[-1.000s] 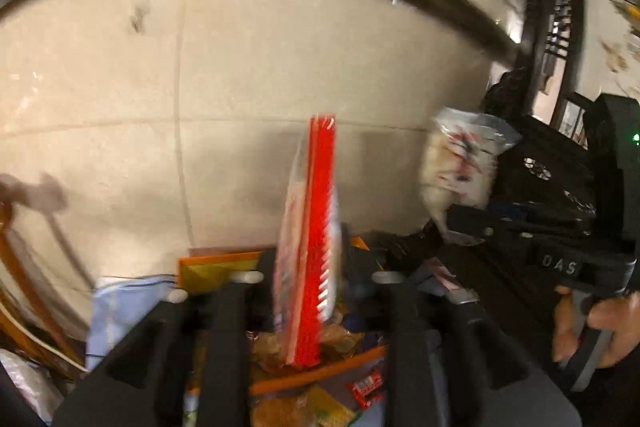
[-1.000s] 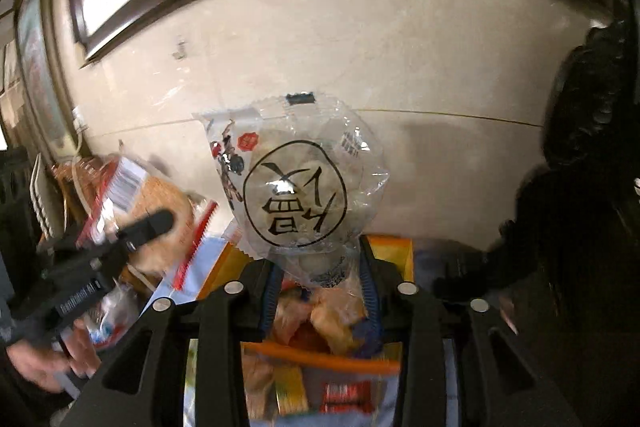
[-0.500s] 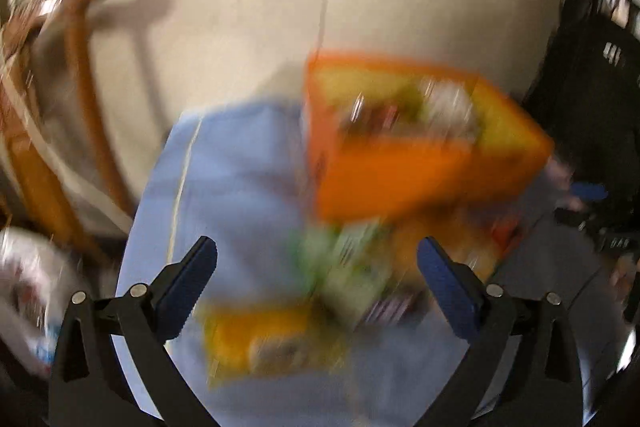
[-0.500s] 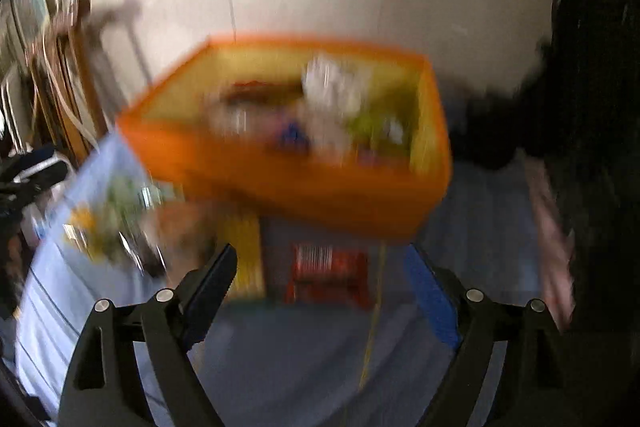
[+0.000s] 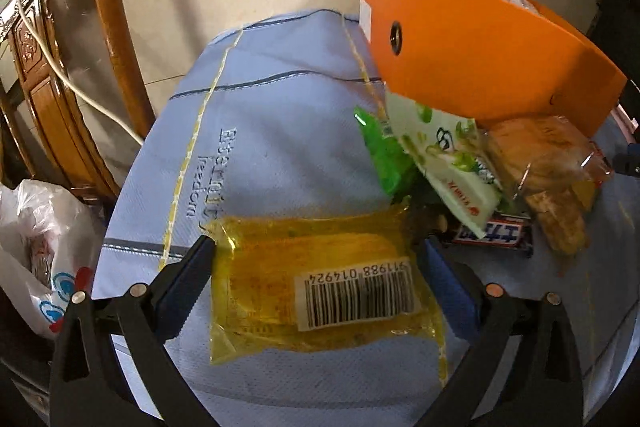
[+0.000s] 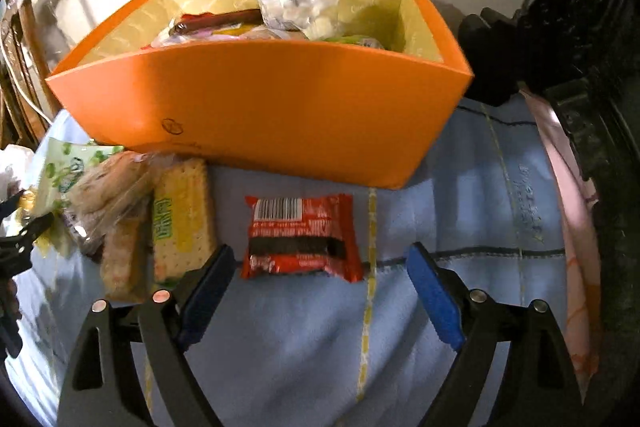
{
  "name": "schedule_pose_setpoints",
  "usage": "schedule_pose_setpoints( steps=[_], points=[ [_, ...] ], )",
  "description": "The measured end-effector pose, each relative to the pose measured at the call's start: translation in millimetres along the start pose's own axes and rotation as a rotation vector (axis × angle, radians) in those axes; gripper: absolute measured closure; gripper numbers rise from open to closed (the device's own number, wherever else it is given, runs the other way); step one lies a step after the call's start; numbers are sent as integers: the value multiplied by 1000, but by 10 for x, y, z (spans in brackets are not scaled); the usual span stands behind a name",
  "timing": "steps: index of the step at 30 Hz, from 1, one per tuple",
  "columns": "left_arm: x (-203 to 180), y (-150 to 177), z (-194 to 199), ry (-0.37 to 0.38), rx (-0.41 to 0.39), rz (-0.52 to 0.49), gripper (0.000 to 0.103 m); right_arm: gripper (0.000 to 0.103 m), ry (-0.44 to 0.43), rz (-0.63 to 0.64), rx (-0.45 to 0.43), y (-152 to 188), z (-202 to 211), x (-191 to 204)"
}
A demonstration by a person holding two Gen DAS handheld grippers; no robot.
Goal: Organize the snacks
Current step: 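Grasp the yellow barcode bun with the left tool while the right tool grasps the red wafer pack, then carry the yellow bun and red wafer pack over the orange box and release both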
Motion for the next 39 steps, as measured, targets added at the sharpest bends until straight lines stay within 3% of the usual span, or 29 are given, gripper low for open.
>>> schedule_pose_setpoints(
  steps=[5, 6, 7, 8, 11, 18, 27, 33, 39],
  points=[
    [-8, 102, -75, -21, 32, -16, 4, 16, 12, 16, 59, -11, -288, 174],
    [-14, 115, -61, -13, 23, -23, 7, 39, -8, 18, 94, 18, -349, 201],
    [-26, 122, -41, -7, 17, -33, 18, 43, -22, 14, 95, 20, -341, 211],
    [-41, 124, -12, 4, 10, -38, 29, 43, -19, 31, 93, 28, -326, 229],
    [-49, 139, 80, 48, 2, -15, 33, 44, -40, 77, 75, 127, -226, 287],
    [-181, 290, 408, 117, -35, 24, 34, 43, -89, 24, 24, 469, 166, 221],
    [-539, 338, 956, 178, -99, -45, 33, 43, -110, -14, 2, 893, 641, 231],
    [-858, 256, 1359, 205, -144, -75, 33, 43, -114, -54, -74, 845, 1115, 89],
    [-1231, -164, 1852, 231, -225, -117, 33, 43, -87, -89, -214, 499, 1832, -157]
  ],
)
Point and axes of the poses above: each gripper's, at about its wrist camera, not at the fingertips, and z roughly against the way its jaws point, x to its left, y to its underside, the point moved 4 cm from there along -z, roughly the way its jaws point, and after that the axes turned 9 degrees about y, right-handed, at the moved point
